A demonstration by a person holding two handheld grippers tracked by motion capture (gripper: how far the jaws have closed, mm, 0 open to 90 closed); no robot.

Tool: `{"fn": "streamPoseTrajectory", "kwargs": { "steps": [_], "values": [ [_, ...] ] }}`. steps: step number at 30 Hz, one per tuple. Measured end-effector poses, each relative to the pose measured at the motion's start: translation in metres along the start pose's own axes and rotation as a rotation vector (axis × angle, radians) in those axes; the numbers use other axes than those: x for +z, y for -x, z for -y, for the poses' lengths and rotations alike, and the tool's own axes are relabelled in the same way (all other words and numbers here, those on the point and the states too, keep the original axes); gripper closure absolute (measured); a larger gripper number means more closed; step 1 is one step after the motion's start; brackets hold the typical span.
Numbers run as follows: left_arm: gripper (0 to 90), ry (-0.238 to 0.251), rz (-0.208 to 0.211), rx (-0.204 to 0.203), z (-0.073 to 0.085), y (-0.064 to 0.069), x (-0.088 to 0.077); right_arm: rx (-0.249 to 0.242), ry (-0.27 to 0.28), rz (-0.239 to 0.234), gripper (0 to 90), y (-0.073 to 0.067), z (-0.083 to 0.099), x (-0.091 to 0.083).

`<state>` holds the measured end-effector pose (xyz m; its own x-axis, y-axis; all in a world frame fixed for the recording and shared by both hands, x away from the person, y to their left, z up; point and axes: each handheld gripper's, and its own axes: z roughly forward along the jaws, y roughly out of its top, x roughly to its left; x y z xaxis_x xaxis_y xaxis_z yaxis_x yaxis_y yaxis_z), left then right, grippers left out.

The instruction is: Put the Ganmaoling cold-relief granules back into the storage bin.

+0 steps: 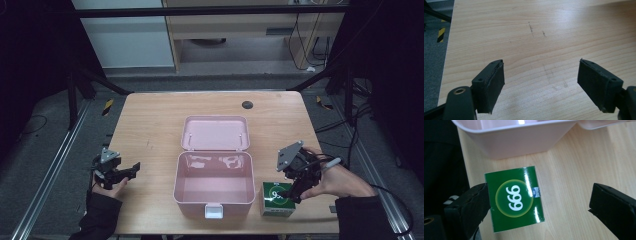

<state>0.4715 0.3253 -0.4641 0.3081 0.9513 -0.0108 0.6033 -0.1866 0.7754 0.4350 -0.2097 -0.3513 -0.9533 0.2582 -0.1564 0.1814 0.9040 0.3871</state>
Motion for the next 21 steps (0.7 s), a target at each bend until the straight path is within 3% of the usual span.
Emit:
{"fn": "streamPoseTrajectory", "kwargs": {
  "steps": [21],
  "values": [
    [21.1, 0.001, -0.002, 0.001, 0.0, 0.0, -0.001, -0.039, -0.07, -0.053, 3.6, -0.009, 0.002, 0.021]
  ]
}}
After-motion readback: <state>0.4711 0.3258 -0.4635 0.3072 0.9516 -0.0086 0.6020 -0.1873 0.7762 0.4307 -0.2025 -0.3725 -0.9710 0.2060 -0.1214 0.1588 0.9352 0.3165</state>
